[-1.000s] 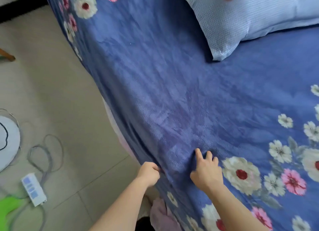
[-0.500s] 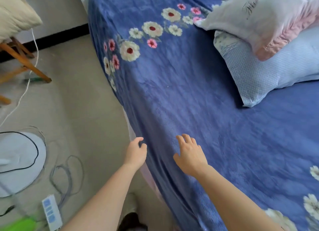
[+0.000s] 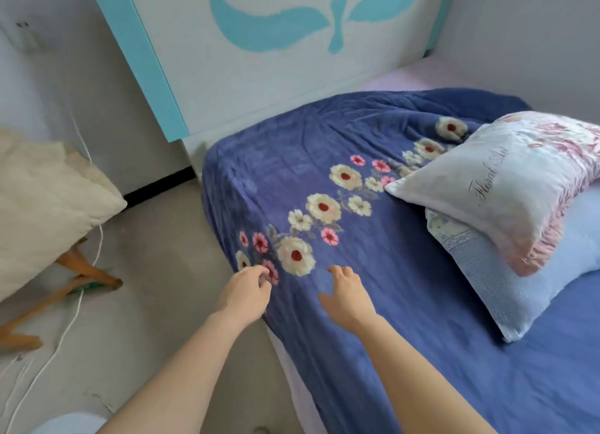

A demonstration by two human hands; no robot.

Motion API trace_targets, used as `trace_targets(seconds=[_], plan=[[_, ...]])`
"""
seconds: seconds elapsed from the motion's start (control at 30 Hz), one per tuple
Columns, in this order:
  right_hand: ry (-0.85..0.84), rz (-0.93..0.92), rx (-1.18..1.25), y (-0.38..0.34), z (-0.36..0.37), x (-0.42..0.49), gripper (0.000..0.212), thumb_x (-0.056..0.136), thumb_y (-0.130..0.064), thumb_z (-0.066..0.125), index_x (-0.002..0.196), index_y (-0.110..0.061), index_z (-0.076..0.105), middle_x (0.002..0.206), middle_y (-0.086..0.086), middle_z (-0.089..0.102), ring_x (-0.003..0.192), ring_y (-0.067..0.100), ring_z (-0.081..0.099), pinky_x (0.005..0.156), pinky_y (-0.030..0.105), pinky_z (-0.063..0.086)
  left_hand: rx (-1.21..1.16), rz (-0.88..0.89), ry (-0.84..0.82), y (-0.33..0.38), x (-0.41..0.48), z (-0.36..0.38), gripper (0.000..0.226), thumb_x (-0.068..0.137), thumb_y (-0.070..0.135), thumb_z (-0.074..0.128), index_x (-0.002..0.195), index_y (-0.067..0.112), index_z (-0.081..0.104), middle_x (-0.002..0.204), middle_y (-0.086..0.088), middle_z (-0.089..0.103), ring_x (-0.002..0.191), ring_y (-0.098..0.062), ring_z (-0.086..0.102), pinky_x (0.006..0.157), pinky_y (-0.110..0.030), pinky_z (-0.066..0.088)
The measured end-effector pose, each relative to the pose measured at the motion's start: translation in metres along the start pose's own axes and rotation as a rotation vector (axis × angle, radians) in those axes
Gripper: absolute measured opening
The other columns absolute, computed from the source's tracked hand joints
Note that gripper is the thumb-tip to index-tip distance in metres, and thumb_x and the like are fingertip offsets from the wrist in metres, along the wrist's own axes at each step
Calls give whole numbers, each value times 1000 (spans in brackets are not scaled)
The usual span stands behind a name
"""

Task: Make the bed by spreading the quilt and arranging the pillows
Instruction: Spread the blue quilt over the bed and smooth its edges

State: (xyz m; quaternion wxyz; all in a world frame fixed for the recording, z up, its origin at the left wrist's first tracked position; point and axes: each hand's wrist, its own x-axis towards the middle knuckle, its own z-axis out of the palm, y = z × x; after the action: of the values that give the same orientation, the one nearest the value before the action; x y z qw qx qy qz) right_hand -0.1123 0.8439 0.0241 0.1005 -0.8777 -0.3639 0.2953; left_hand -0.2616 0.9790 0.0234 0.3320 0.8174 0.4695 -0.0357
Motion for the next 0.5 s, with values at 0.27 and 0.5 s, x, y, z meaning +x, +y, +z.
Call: trace_targets(seconds=[0.27, 0.5], plan=[[172, 15, 37, -51, -130, 89, 55, 91, -27, 54, 140, -10, 36, 140, 12, 42, 129, 32, 38, 101, 42, 40, 35, 186, -3, 89, 116, -125, 35, 96, 24, 42, 129, 21, 55, 123, -6, 61, 82, -22, 57, 69, -30, 42], [231, 155, 75, -41, -207, 197, 52, 90, -26, 53, 137, -9, 38, 137, 15, 44, 127, 34, 42, 101, 42, 39, 98, 375, -54, 184, 249, -165, 37, 96, 24, 42, 130, 19, 54, 138, -1, 50, 120, -20, 50, 88, -31, 44]])
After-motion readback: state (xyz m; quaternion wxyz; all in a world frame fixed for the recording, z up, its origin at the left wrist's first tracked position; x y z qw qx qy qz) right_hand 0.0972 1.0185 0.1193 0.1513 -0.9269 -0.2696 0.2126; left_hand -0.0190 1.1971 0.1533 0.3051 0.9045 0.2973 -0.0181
